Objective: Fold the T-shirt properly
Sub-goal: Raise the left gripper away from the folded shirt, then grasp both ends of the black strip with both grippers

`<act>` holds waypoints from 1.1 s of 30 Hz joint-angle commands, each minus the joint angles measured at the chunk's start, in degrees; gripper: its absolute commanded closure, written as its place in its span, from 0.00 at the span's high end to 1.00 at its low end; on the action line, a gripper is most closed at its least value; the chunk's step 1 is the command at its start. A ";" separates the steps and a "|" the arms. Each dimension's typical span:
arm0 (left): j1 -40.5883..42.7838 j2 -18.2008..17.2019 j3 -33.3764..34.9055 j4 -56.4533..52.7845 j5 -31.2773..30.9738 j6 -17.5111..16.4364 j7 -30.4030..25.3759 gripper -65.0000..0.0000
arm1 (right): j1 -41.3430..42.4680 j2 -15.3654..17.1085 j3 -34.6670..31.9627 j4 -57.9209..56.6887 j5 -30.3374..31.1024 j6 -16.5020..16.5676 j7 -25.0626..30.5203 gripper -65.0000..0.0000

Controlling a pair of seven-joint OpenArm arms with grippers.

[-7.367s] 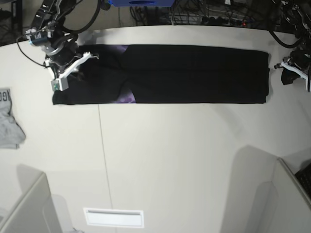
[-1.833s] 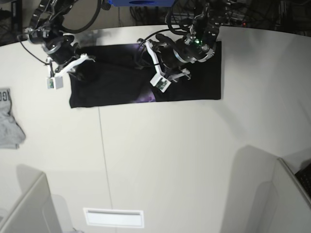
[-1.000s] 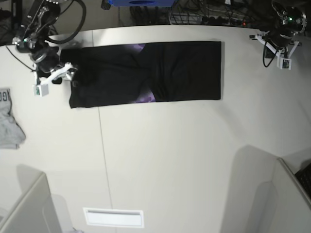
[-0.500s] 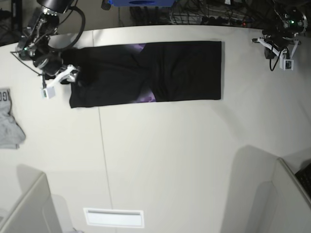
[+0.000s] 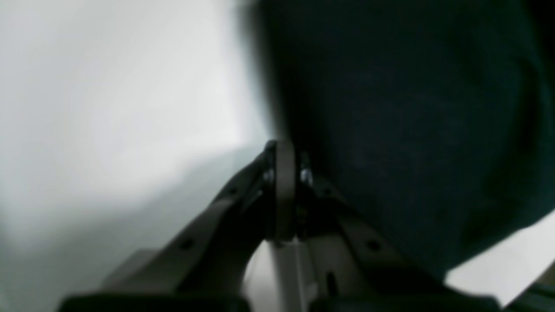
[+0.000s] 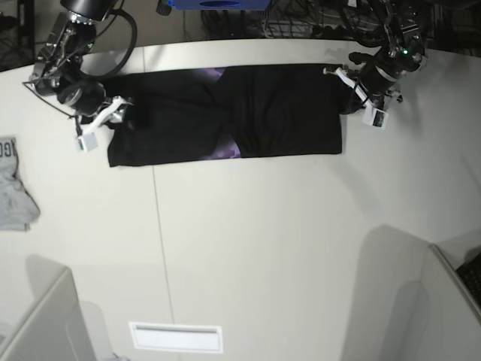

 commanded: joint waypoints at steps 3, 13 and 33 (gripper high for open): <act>0.43 -0.33 1.97 -0.98 1.81 0.87 2.50 0.00 | 1.15 0.53 0.08 -4.63 -2.85 -0.34 -3.86 0.27; 0.17 0.46 10.85 -0.63 1.81 2.98 2.50 0.00 | 1.86 2.38 -0.27 2.23 -2.85 -5.35 -3.95 0.00; -7.39 1.69 30.37 -0.63 1.72 15.90 2.42 0.00 | -3.86 -0.61 -17.59 28.08 -2.59 -19.76 -3.77 0.00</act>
